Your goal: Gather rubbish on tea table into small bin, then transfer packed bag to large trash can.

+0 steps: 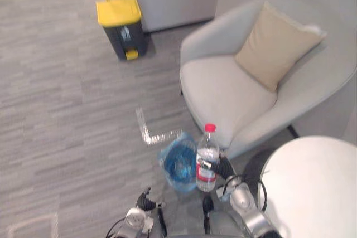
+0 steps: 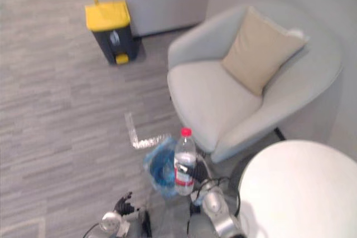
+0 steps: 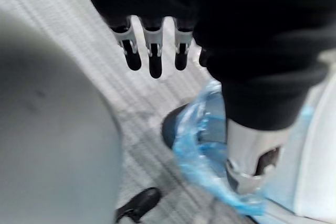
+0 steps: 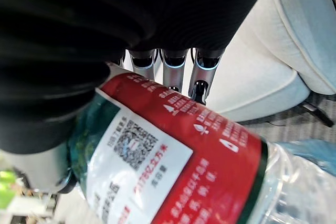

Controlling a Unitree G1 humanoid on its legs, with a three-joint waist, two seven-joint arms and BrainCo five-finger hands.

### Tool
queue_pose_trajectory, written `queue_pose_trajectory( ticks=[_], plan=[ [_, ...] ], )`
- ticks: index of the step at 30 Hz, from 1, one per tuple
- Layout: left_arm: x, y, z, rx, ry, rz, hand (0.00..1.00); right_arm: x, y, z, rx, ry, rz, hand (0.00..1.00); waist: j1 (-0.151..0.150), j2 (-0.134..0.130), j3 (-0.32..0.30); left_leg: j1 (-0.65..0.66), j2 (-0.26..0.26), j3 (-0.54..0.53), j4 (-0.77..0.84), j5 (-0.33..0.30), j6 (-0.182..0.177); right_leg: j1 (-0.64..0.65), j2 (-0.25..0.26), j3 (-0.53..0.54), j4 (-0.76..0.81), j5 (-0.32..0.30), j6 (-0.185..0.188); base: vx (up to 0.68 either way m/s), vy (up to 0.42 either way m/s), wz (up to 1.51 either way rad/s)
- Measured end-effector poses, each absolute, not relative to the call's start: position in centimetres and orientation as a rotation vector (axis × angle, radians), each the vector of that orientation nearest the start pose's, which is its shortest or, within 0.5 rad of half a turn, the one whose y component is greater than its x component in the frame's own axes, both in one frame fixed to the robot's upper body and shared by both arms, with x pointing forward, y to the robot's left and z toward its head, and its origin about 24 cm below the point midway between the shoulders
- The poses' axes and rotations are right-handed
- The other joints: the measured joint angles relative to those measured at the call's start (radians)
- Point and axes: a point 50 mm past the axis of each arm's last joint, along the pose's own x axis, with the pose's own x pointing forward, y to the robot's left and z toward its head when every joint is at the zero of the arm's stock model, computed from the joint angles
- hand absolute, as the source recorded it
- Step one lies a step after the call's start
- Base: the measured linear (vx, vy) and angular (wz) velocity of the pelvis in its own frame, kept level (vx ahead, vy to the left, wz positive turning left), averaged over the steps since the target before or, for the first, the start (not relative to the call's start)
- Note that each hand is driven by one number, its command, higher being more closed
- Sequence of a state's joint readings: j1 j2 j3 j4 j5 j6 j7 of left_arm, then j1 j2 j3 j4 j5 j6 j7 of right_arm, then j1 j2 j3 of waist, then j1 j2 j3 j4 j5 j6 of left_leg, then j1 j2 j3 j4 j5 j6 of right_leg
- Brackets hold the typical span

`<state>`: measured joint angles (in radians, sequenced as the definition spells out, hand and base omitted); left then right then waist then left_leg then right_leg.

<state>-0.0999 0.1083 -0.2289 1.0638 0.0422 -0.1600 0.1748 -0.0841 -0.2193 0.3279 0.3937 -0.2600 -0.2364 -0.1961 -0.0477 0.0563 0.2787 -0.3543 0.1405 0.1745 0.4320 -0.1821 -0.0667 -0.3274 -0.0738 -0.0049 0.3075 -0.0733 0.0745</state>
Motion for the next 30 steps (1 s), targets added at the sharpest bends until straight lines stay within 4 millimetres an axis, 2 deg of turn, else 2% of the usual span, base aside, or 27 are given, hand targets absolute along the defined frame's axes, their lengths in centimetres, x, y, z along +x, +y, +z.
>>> queue_pose_trajectory(
  ticks=[2,3,5,6,8,9,10,11,12,15,17,18,22,27,28,30],
  plan=[
    [19.5,16.7,-12.3,0.295,0.726,0.024,0.00,26.6,-12.6,0.1,-0.559,-0.038,0.222,1.00,0.012,0.016,0.049,-0.119,0.007,-0.005,0.065,-0.005,0.001,-0.122,-0.002,0.009,0.068,-0.002,0.003,-0.24,0.034,-0.03],
    [19.9,16.8,-12.1,0.286,0.715,0.036,0.00,27.0,-12.5,0.5,-0.566,-0.053,0.227,1.00,0.018,0.019,0.060,-0.141,0.007,-0.008,0.074,-0.003,0.003,-0.143,-0.003,0.008,0.077,-0.003,0.004,-0.17,0.010,0.02],
    [22.6,16.8,-10.3,0.258,0.625,0.070,0.00,28.8,-11.9,2.6,-0.576,-0.137,0.220,1.00,0.030,0.021,0.112,-0.249,0.007,-0.021,0.123,0.005,0.015,-0.252,-0.011,0.004,0.141,-0.002,0.004,-0.15,-0.002,0.10],
    [23.0,16.6,-9.9,0.253,0.603,0.073,0.00,29.1,-11.8,3.0,-0.577,-0.149,0.217,1.00,0.033,0.021,0.112,-0.274,0.007,-0.023,0.130,0.007,0.017,-0.275,-0.013,0.001,0.151,-0.002,0.004,-0.16,-0.004,0.19],
    [25.8,15.1,-6.4,0.191,0.403,0.074,0.00,30.5,-11.4,5.1,-0.584,-0.221,0.194,1.00,0.051,0.025,0.128,-0.395,0.001,-0.049,0.160,0.030,0.023,-0.381,-0.027,-0.023,0.194,0.001,0.000,-0.10,0.002,0.31],
    [26.1,14.8,-5.7,0.182,0.369,0.069,0.00,30.7,-11.4,5.4,-0.583,-0.232,0.184,1.00,0.055,0.025,0.135,-0.404,0.001,-0.053,0.163,0.032,0.022,-0.389,-0.030,-0.028,0.200,0.001,-0.001,-0.06,0.002,0.30],
    [26.8,14.1,-4.1,0.152,0.282,0.058,0.00,31.3,-11.5,6.4,-0.582,-0.267,0.161,1.00,0.064,0.023,0.157,-0.432,-0.002,-0.061,0.171,0.036,0.024,-0.414,-0.034,-0.037,0.216,-0.001,-0.003,-0.07,0.000,0.23],
    [27.1,13.5,-2.4,0.120,0.196,0.053,0.00,31.9,-11.7,7.8,-0.585,-0.313,0.127,1.00,0.081,0.024,0.164,-0.486,-0.004,-0.069,0.182,0.037,0.026,-0.464,-0.038,-0.044,0.232,-0.002,-0.004,-0.08,-0.003,0.21],
    [27.2,13.4,-2.0,0.113,0.175,0.052,0.00,32.0,-11.8,8.2,-0.583,-0.325,0.119,1.00,0.085,0.024,0.163,-0.501,-0.005,-0.070,0.183,0.039,0.028,-0.480,-0.040,-0.045,0.237,-0.002,-0.004,-0.07,0.001,0.24],
    [27.3,12.9,1.7,0.059,0.004,0.060,0.00,33.4,-12.6,11.7,-0.591,-0.431,0.037,1.00,0.109,0.021,0.182,-0.606,-0.013,-0.058,0.181,0.068,0.032,-0.593,-0.069,-0.061,0.289,-0.018,-0.006,-0.03,-0.003,0.27],
    [27.5,12.6,3.3,0.034,-0.062,0.059,0.00,33.9,-13.2,13.0,-0.594,-0.463,-0.012,1.00,0.116,0.021,0.184,-0.663,-0.029,-0.073,0.182,0.082,0.033,-0.652,-0.085,-0.074,0.320,-0.029,-0.009,0.00,-0.002,0.38],
    [27.6,12.6,4.4,0.020,-0.109,0.062,0.00,34.5,-13.8,14.6,-0.606,-0.501,-0.050,1.00,0.125,0.021,0.186,-0.713,-0.035,-0.081,0.185,0.089,0.032,-0.701,-0.094,-0.081,0.341,-0.039,-0.009,0.01,0.009,0.37],
    [27.6,12.3,5.9,-0.022,-0.168,0.073,0.00,35.1,-15.5,16.8,-0.630,-0.547,-0.128,1.00,0.148,0.018,0.193,-0.801,-0.051,-0.101,0.205,0.110,0.036,-0.794,-0.116,-0.091,0.409,-0.072,-0.012,0.04,-0.004,0.27],
    [27.4,12.1,7.4,-0.049,-0.234,0.071,0.00,35.4,-16.9,17.9,-0.633,-0.561,-0.187,1.00,0.151,0.014,0.196,-0.842,-0.063,-0.112,0.205,0.115,0.025,-0.848,-0.130,-0.092,0.457,-0.102,-0.015,0.04,-0.027,0.19],
    [27.3,12.1,8.0,-0.057,-0.258,0.069,0.00,35.7,-17.4,18.0,-0.638,-0.552,-0.210,0.00,0.149,0.013,0.195,-0.860,-0.062,-0.113,0.198,0.117,0.021,-0.870,-0.130,-0.093,0.460,-0.103,-0.015,0.02,-0.016,0.05],
    [27.3,12.0,8.1,-0.058,-0.265,0.063,0.00,35.9,-18.3,17.9,-0.635,-0.522,-0.249,0.00,0.144,0.013,0.195,-0.872,-0.061,-0.112,0.197,0.119,0.019,-0.885,-0.130,-0.093,0.465,-0.104,-0.017,0.01,-0.006,0.02]
  ],
)
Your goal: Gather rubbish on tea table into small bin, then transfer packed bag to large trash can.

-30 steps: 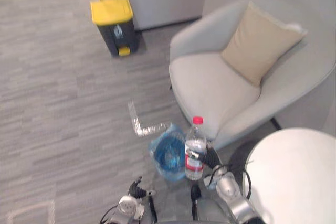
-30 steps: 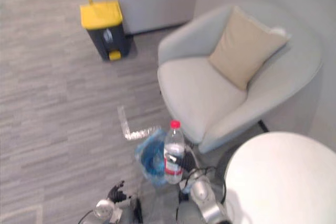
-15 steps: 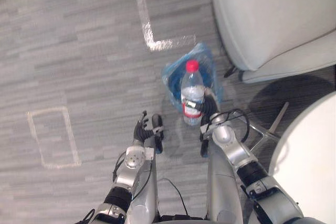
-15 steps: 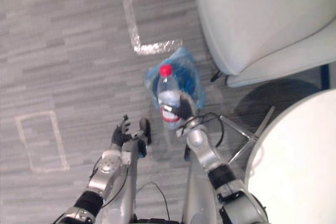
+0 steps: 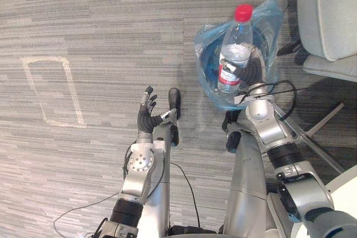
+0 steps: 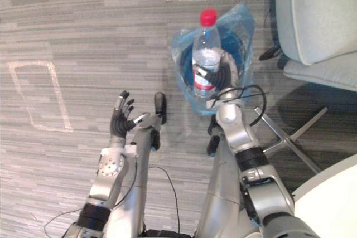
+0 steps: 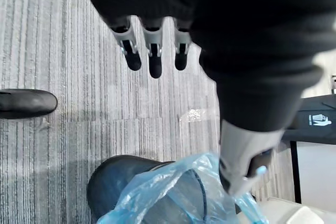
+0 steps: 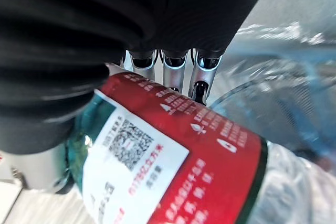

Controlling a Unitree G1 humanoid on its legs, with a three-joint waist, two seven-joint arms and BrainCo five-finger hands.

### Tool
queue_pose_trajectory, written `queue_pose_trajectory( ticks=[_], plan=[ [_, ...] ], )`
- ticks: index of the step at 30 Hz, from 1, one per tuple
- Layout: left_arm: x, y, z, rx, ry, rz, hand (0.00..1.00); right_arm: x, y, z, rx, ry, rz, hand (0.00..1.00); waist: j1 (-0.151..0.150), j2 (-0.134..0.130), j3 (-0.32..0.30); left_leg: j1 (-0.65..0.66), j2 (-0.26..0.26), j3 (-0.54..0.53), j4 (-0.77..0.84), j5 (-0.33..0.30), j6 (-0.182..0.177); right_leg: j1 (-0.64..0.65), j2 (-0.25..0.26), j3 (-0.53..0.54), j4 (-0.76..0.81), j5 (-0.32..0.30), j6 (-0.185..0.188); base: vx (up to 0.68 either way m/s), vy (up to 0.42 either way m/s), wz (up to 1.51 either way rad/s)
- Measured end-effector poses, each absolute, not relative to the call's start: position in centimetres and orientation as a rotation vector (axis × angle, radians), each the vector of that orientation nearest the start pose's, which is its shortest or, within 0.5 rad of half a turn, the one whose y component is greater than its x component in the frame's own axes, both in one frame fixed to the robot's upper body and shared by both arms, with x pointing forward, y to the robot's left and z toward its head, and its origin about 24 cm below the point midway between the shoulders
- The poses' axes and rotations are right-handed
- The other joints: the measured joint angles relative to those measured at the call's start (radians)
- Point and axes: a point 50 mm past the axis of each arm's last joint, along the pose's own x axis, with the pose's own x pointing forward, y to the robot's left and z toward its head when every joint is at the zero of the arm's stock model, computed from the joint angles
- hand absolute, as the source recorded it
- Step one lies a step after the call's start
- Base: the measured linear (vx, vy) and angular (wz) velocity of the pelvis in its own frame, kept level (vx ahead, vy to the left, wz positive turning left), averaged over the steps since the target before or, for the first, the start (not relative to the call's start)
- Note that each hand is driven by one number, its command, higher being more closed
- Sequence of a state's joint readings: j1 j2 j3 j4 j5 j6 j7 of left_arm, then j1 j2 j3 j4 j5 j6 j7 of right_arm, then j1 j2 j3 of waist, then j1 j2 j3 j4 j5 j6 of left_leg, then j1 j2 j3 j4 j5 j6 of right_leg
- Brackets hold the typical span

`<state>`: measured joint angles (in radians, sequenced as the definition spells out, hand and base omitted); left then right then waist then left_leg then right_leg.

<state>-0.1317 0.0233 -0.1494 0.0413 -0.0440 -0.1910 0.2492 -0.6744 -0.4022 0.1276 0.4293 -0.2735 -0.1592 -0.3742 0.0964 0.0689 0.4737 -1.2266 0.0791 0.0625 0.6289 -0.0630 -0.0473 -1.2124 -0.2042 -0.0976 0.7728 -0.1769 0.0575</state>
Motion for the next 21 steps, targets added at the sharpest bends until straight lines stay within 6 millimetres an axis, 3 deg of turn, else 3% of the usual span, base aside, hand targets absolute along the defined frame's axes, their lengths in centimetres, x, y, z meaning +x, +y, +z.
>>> queue_pose_trajectory(
  ticks=[5,9,13,21],
  plan=[
    [27.1,11.6,8.9,-0.063,-0.298,0.033,0.00,36.0,-19.1,17.3,-0.619,-0.483,-0.295,0.00,-0.015,-0.003,-0.002,-0.015,0.004,0.004,0.007,0.001,0.000,-0.019,0.000,0.001,0.010,-0.002,-0.003,0.00,0.001,-0.01],
    [26.7,11.0,9.9,-0.073,-0.339,0.005,0.00,35.7,-18.8,16.9,-0.615,-0.485,-0.284,0.00,-0.026,-0.021,-0.014,-0.030,0.018,0.008,0.023,-0.004,0.000,-0.031,0.010,0.002,0.013,0.002,-0.009,-0.02,0.004,-0.08],
    [26.4,10.9,10.1,-0.075,-0.348,-0.004,0.00,34.5,-17.3,15.9,-0.647,-0.513,-0.234,0.00,-0.041,-0.044,-0.026,-0.044,0.031,0.011,0.042,-0.011,-0.003,-0.043,0.016,0.001,0.025,-0.001,-0.015,-0.02,0.003,-0.06],
    [26.0,10.3,11.2,-0.081,-0.384,-0.046,0.00,33.3,-14.3,13.6,-0.785,-0.510,-0.102,0.00,-0.045,-0.046,-0.028,-0.044,0.052,0.018,0.050,-0.020,-0.008,-0.044,0.032,0.000,0.027,0.002,-0.024,-0.03,-0.001,-0.04]
  ],
)
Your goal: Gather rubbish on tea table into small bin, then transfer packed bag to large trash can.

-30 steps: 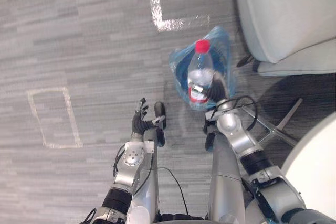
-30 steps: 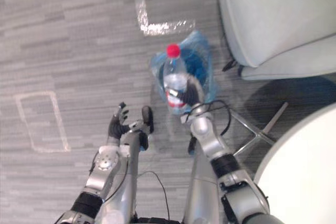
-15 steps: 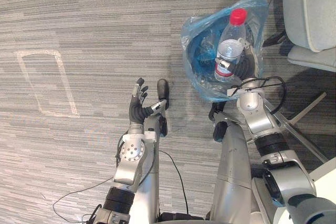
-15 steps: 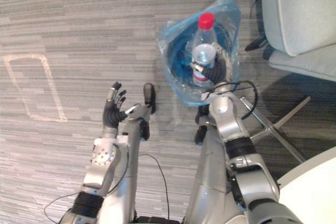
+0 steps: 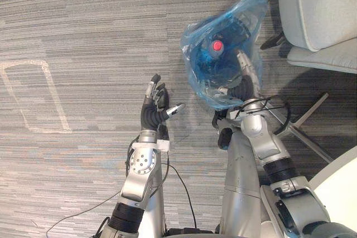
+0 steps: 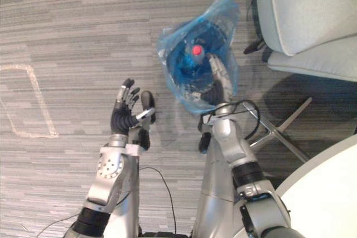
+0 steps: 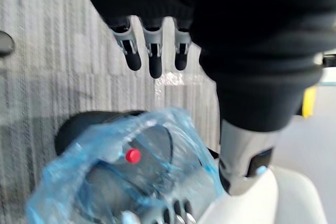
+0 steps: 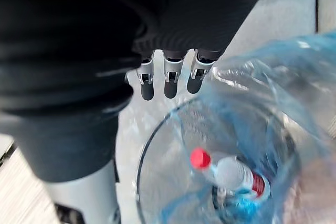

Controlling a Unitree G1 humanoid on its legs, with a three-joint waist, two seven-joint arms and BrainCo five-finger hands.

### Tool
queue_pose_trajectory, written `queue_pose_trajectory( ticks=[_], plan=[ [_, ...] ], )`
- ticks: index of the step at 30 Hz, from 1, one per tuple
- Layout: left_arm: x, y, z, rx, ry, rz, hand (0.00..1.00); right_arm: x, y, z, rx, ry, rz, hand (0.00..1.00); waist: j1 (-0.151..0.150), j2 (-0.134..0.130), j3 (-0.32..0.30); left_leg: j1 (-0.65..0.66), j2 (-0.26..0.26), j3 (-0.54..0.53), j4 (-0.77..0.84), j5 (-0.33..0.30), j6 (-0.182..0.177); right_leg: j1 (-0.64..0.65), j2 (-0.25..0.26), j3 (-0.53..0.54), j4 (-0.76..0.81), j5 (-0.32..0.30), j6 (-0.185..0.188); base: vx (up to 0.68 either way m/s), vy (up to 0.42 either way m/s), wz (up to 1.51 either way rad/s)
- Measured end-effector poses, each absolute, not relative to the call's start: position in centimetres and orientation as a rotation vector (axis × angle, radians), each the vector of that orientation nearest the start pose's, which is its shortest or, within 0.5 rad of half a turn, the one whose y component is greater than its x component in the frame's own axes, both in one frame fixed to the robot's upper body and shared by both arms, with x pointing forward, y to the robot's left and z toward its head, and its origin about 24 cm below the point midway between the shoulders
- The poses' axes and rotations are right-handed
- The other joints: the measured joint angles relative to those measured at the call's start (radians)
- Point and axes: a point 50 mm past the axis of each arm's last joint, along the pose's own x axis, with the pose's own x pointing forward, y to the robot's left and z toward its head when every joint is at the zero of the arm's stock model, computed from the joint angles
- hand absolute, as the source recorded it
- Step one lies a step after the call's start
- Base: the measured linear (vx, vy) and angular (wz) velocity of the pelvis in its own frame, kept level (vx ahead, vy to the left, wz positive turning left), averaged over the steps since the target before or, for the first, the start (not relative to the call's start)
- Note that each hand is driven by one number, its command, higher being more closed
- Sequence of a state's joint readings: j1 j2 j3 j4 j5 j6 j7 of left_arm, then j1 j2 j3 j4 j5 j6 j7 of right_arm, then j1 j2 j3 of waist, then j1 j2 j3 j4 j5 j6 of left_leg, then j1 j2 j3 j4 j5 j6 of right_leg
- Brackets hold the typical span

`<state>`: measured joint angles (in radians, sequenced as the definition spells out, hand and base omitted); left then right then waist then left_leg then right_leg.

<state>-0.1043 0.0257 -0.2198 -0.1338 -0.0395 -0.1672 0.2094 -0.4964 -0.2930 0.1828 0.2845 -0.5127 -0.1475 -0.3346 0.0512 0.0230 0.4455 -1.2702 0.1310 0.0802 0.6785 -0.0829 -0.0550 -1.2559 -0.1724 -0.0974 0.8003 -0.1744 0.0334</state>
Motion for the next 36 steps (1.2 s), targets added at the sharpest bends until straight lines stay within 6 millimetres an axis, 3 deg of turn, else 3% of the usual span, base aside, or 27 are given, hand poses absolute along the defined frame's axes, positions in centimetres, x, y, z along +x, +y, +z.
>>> queue_pose_trajectory(
  ticks=[3,7,9,12,14,15,23,24,29,33,36],
  plan=[
    [28.0,11.3,9.9,-0.051,-0.309,0.007,0.00,33.0,-13.0,12.6,-0.841,-0.502,-0.036,0.00,-0.004,-0.005,-0.003,0.000,0.016,0.007,0.006,0.006,0.001,0.000,0.012,0.001,-0.001,0.004,-0.005,-0.03,-0.009,-0.11],
    [29.0,11.8,10.7,-0.029,-0.329,0.013,0.00,32.9,-12.1,11.8,-0.912,-0.495,0.025,0.00,-0.014,-0.016,-0.013,0.001,0.022,0.009,0.006,0.008,0.000,-0.003,0.016,0.001,-0.001,0.005,-0.007,-0.01,-0.002,-0.04],
    [29.4,12.2,9.1,-0.036,-0.262,0.031,0.00,33.0,-11.8,10.8,-0.957,-0.460,0.065,0.00,-0.015,-0.032,-0.044,-0.005,0.027,0.019,0.005,0.007,0.000,-0.014,0.019,0.007,-0.004,0.006,-0.010,-0.02,0.001,-0.10],
    [29.5,13.1,4.6,-0.019,-0.074,0.071,0.00,33.3,-11.9,9.1,-1.039,-0.401,0.106,0.00,-0.015,-0.042,-0.064,-0.005,0.033,0.019,0.005,0.007,-0.001,-0.014,0.025,0.006,-0.010,0.006,-0.010,-0.01,0.001,-0.04],
    [29.3,13.3,3.3,-0.016,-0.019,0.082,0.00,33.5,-11.9,8.5,-1.065,-0.377,0.121,0.00,-0.014,-0.042,-0.064,-0.005,0.034,0.018,0.005,0.007,-0.002,-0.014,0.027,0.006,-0.012,0.007,-0.011,0.00,0.000,0.00],
    [29.3,13.8,2.5,-0.035,0.004,0.118,0.00,34.1,-11.8,7.1,-1.171,-0.323,0.153,0.00,-0.009,-0.042,-0.064,-0.003,0.036,0.019,0.003,0.010,-0.005,-0.015,0.029,0.007,-0.006,0.009,-0.013,0.00,0.000,0.00],
    [30.8,13.6,3.5,-0.071,-0.020,0.139,0.00,36.1,-11.8,7.4,-1.230,-0.264,0.124,0.00,0.000,-0.041,-0.064,-0.014,0.032,0.022,-0.038,0.033,-0.007,-0.043,0.030,0.007,-0.019,0.013,-0.020,-0.01,-0.004,0.02],
    [31.2,13.4,4.0,-0.076,-0.041,0.143,0.00,36.6,-11.7,7.7,-1.237,-0.254,0.112,1.00,0.003,-0.041,-0.064,-0.030,0.033,0.022,-0.043,0.036,-0.006,-0.061,0.030,0.007,-0.017,0.014,-0.021,0.00,-0.013,0.03],
    [32.3,13.3,4.9,-0.138,-0.051,0.167,0.00,37.6,-11.5,8.7,-1.254,-0.249,0.086,1.00,0.004,-0.041,-0.063,-0.058,0.034,0.021,-0.042,0.052,-0.019,-0.095,0.032,0.006,-0.004,0.015,-0.024,0.00,0.000,0.00],
    [32.3,13.9,4.0,-0.126,-0.019,0.211,0.00,38.3,-11.3,10.0,-1.243,-0.281,0.055,1.00,0.004,-0.041,-0.063,-0.064,0.035,0.020,-0.044,0.051,-0.019,-0.103,0.032,0.007,-0.002,0.011,-0.020,0.00,0.000,0.00],
    [32.7,14.3,4.6,-0.171,-0.029,0.226,0.00,38.4,-11.0,10.7,-1.194,-0.299,0.036,1.00,0.004,-0.041,-0.063,-0.089,0.038,0.019,-0.033,0.051,-0.019,-0.123,0.036,0.004,0.005,0.011,-0.020,0.00,0.000,0.00]
  ],
)
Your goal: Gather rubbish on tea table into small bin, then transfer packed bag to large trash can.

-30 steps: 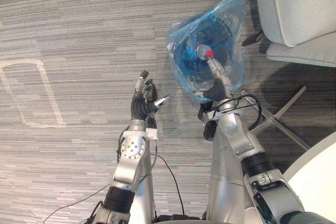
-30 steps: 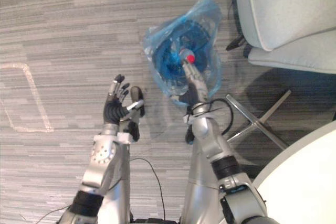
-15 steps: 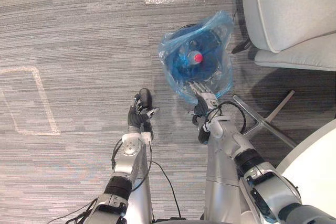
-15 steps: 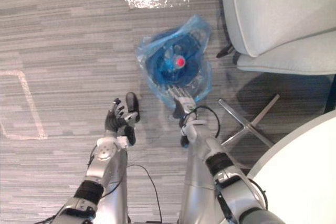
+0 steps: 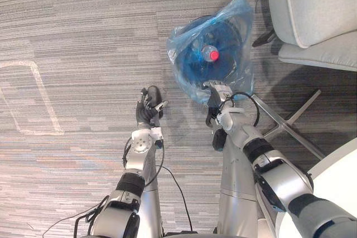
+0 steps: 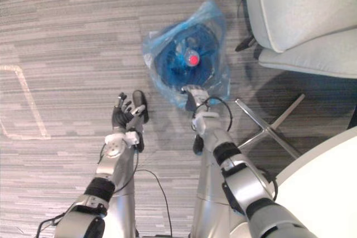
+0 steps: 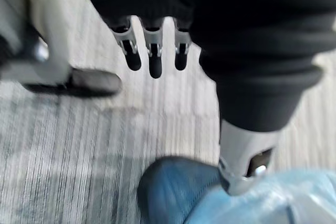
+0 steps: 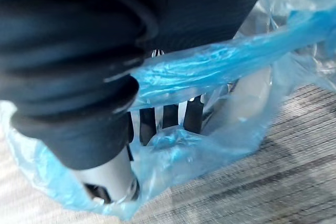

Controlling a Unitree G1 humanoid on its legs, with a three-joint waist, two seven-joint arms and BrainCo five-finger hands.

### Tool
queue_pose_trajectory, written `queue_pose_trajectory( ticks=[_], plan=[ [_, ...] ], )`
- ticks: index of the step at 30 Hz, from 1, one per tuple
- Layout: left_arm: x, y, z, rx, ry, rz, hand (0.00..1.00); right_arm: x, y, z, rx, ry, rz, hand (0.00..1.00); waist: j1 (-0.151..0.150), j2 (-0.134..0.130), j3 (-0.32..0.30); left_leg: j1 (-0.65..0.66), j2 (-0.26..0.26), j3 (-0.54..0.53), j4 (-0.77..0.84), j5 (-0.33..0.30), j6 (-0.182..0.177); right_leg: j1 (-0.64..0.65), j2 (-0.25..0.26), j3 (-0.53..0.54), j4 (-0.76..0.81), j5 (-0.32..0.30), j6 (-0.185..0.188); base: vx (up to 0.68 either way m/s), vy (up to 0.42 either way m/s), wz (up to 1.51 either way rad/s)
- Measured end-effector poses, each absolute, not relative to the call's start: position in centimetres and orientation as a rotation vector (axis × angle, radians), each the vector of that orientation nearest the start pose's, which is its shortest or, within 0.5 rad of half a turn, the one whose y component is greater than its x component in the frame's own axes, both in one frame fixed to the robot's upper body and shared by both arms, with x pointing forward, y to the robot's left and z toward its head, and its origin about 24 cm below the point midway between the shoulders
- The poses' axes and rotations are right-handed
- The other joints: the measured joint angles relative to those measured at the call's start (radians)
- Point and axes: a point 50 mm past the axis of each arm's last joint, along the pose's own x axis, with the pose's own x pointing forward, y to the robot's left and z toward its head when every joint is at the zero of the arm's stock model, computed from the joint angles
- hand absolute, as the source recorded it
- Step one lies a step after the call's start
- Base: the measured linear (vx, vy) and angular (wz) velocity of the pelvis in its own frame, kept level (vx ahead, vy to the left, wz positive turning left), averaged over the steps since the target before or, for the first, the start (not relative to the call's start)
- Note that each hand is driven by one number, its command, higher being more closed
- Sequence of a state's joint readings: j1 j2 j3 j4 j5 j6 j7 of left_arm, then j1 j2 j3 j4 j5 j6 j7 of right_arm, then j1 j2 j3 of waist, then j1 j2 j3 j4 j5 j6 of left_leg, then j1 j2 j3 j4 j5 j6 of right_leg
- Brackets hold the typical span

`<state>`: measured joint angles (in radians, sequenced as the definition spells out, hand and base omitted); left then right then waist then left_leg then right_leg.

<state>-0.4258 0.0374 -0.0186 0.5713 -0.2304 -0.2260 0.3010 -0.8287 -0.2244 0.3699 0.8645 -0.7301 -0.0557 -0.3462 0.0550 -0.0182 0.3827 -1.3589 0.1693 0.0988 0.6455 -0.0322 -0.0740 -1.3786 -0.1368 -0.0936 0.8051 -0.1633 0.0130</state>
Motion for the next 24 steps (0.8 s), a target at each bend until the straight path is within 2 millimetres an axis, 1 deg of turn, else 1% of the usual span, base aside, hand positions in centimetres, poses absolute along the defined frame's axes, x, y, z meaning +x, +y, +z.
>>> queue_pose_trajectory(
  ticks=[3,5,7,9,10,12,14,17,18,21,22,23,24],
  plan=[
    [32.9,14.6,5.3,-0.195,-0.058,0.224,0.00,38.3,-10.7,11.3,-1.150,-0.322,0.034,1.00,0.000,0.000,0.000,-0.007,0.003,0.000,0.007,0.000,0.000,-0.009,0.000,0.002,0.008,0.002,-0.002,-0.01,-0.012,-0.03],
    [32.9,14.7,5.5,-0.207,-0.063,0.224,0.00,38.1,-9.8,12.2,-1.100,-0.377,0.035,1.00,0.000,0.000,0.000,-0.009,0.010,0.001,0.018,-0.001,0.000,-0.009,0.006,0.002,0.005,0.005,-0.006,-0.01,-0.021,-0.11],
    [32.9,14.8,5.5,-0.211,-0.064,0.215,0.00,37.8,-8.8,12.5,-1.051,-0.405,0.045,1.00,-0.001,0.000,0.000,-0.012,0.019,0.001,0.026,-0.004,-0.001,-0.008,0.014,0.002,0.004,0.005,-0.007,-0.01,-0.024,-0.12],
    [32.9,14.7,5.5,-0.211,-0.065,0.214,0.00,37.5,-8.5,12.0,-1.033,-0.397,0.053,1.00,0.000,0.000,0.000,-0.010,0.022,0.001,0.027,-0.005,-0.002,-0.007,0.015,0.001,0.004,0.005,-0.007,-0.01,-0.028,-0.07],
    [32.9,14.6,5.5,-0.214,-0.062,0.213,0.00,37.2,-8.5,11.3,-1.019,-0.376,0.056,1.00,0.000,0.000,0.000,-0.005,0.024,0.000,0.034,-0.005,-0.002,0.000,0.017,-0.001,0.005,0.007,-0.010,-0.01,-0.026,-0.04],
    [32.9,14.4,5.4,-0.220,-0.057,0.212,0.00,36.9,-8.7,10.5,-1.010,-0.355,0.060,1.00,-0.001,0.000,0.000,0.008,0.030,-0.004,0.042,-0.005,-0.002,0.020,0.021,-0.007,0.008,0.008,-0.011,0.00,-0.027,-0.05],
    [32.7,14.1,5.0,-0.212,-0.040,0.204,0.00,36.3,-9.2,9.8,-0.954,-0.333,0.044,1.00,0.000,-0.001,-0.001,0.042,0.042,-0.016,0.058,-0.017,-0.001,0.070,0.033,-0.014,0.002,0.007,-0.010,0.00,-0.030,-0.08],
    [32.0,14.0,3.8,-0.177,0.002,0.196,0.00,35.7,-9.7,9.0,-0.910,-0.320,0.018,1.00,-0.001,-0.002,-0.002,0.115,0.049,-0.009,0.058,-0.035,0.006,0.144,0.036,-0.015,-0.013,-0.002,-0.003,-0.02,-0.031,-0.08],
    [31.8,14.2,3.4,-0.168,0.015,0.197,0.00,35.4,-9.6,9.1,-0.887,-0.329,0.014,1.00,0.000,-0.002,-0.002,0.137,0.050,-0.004,0.057,-0.038,0.006,0.169,0.038,-0.015,-0.019,-0.002,-0.002,-0.02,-0.023,-0.07],
    [30.7,14.3,1.7,-0.135,0.080,0.196,0.00,32.7,-8.9,10.3,-0.769,-0.441,0.013,1.00,-0.001,-0.005,-0.003,0.221,0.067,0.002,0.053,-0.052,0.007,0.268,0.057,-0.015,-0.062,0.005,0.005,0.00,-0.015,-0.13],
    [30.2,14.3,0.9,-0.115,0.110,0.189,0.00,31.6,-8.7,10.5,-0.722,-0.469,0.025,1.00,-0.003,-0.008,-0.005,0.261,0.070,0.004,0.047,-0.060,0.008,0.311,0.062,-0.013,-0.080,0.007,0.009,0.03,-0.004,-0.12],
    [29.7,14.4,0.3,-0.094,0.130,0.184,0.00,30.9,-8.6,10.7,-0.701,-0.491,0.032,1.00,-0.005,-0.010,-0.006,0.296,0.071,0.007,0.039,-0.064,0.007,0.347,0.064,-0.011,-0.095,0.009,0.013,0.06,0.009,-0.12],
    [29.0,14.5,-0.7,-0.077,0.167,0.175,0.00,29.9,-8.4,10.8,-0.671,-0.510,0.046,1.00,-0.008,-0.017,-0.010,0.355,0.073,0.016,0.023,-0.070,0.008,0.406,0.067,-0.007,-0.123,0.012,0.017,0.08,0.022,-0.13]
  ],
)
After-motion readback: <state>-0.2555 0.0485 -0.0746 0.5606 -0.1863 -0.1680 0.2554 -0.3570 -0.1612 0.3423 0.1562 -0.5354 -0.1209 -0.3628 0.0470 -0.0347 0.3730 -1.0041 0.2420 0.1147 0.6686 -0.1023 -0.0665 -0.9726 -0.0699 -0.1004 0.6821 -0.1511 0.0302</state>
